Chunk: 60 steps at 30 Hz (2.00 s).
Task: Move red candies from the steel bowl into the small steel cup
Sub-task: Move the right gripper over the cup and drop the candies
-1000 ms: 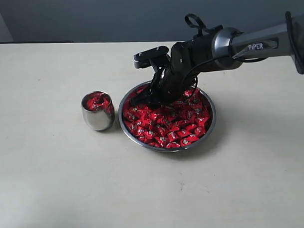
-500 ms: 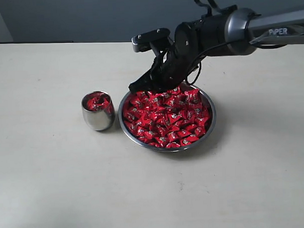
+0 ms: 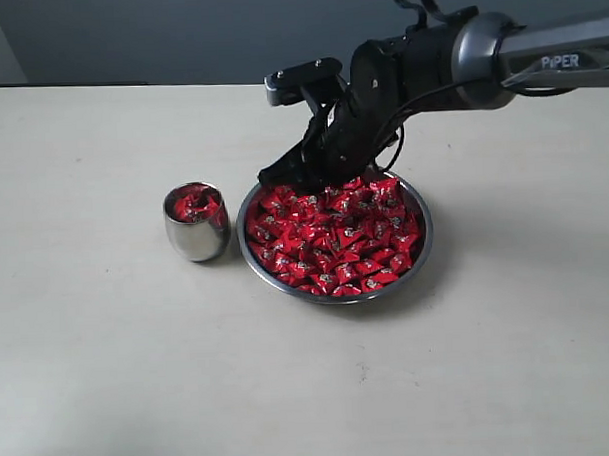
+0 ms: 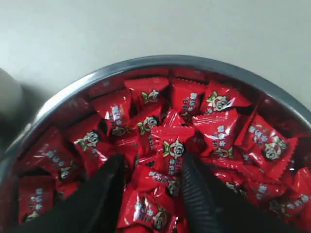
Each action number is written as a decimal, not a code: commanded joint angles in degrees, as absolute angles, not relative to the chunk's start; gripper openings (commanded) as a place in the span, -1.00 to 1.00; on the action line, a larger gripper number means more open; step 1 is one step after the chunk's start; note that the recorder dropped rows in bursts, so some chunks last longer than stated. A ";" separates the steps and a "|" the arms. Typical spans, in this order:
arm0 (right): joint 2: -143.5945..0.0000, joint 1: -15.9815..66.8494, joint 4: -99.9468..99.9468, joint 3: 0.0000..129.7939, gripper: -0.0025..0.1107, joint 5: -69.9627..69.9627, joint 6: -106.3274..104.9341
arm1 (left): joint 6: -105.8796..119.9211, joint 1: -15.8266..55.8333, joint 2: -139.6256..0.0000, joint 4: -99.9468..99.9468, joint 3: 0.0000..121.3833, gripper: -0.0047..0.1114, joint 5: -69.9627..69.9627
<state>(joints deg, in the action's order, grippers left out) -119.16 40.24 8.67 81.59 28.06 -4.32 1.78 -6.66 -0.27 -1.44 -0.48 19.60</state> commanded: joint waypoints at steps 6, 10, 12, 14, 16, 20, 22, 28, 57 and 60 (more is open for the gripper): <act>-125.10 39.95 7.99 81.47 -0.24 20.95 -4.02 | 1.68 -6.20 0.00 -1.55 0.00 -0.91 19.30; -125.38 39.95 7.78 81.47 -0.85 20.68 -4.02 | 1.68 -6.20 0.00 -1.55 0.00 -0.91 19.30; -124.71 39.95 7.78 81.47 -0.95 20.68 -3.83 | 1.68 -6.20 0.00 -1.55 0.00 -0.91 19.30; -123.37 39.95 7.78 81.47 -0.96 21.40 -3.83 | 1.68 -6.20 0.00 -1.55 0.00 -0.91 19.30; -121.83 39.95 7.78 81.47 -0.96 22.51 -3.83 | 1.68 -6.20 0.00 -1.55 0.00 -0.91 19.30; -117.75 40.06 7.78 81.47 -0.97 24.02 -3.83 | 1.68 -6.20 0.00 -1.55 0.00 -0.91 19.30; -116.17 40.06 8.23 81.47 -0.97 24.53 -3.83 | 1.68 -6.20 0.00 -1.55 0.00 -0.91 19.30; -112.34 42.35 9.39 81.47 -0.97 25.47 -4.12 | 1.68 -6.20 0.00 -1.55 0.00 -0.91 19.30; -123.98 51.44 12.48 93.05 -0.64 23.98 -9.09 | 1.68 -6.20 0.00 -1.55 0.00 -0.91 19.30; -123.43 51.44 12.48 93.05 -0.28 24.25 -9.09 | 1.68 -6.20 0.00 -1.55 0.00 -0.91 19.30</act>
